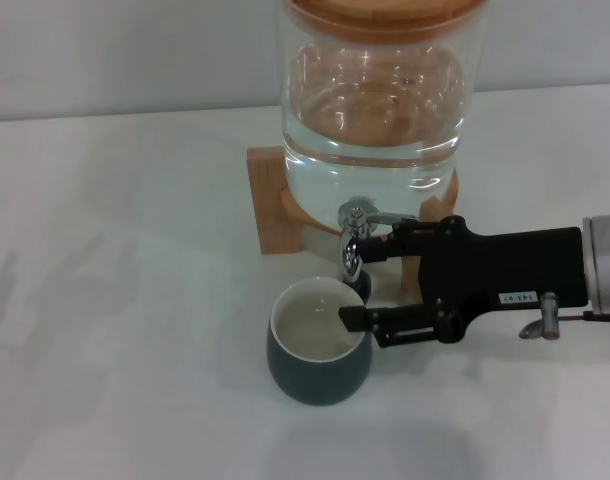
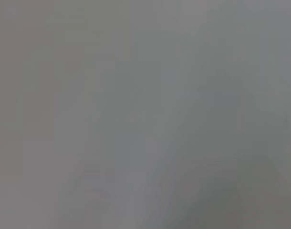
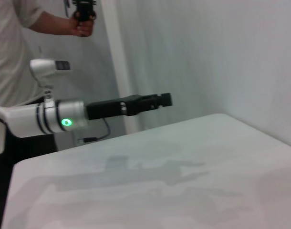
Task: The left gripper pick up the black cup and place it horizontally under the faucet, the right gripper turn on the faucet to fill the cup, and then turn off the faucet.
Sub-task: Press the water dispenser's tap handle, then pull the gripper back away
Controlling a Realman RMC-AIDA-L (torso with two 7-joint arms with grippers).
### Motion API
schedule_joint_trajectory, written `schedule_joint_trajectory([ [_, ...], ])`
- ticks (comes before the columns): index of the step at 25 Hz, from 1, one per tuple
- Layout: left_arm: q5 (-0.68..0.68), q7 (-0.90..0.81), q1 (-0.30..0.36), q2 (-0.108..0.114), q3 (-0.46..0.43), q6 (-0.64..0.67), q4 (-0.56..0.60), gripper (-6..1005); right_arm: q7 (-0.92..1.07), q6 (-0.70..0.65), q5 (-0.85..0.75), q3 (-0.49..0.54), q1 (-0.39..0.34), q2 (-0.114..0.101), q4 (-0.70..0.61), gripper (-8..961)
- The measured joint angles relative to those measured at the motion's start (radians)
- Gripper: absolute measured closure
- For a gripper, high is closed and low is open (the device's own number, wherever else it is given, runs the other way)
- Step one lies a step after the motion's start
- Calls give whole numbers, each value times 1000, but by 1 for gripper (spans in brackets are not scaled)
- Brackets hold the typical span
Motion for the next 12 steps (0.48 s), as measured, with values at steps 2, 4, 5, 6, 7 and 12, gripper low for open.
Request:
schedule_joint_trajectory([
  [2,0,0,1,0,0,2,0,599,-2,32,6,11,0,0,-5,171],
  [4,0,0,1,0,0,5,0,599,-2,58,15,26,-4,1,-11,170],
  [5,0,0,1,0,0,5,1,599,-2,65,20,33,-6,1,-13,170],
  [6,0,0,2,0,0,6,1,599,-2,70,24,40,-7,1,-14,170],
  [7,0,1,2,0,0,6,1,599,-2,73,26,49,-9,1,-14,170],
  [12,0,1,2,0,0,6,1,599,-8,93,33,91,-17,0,-14,170],
])
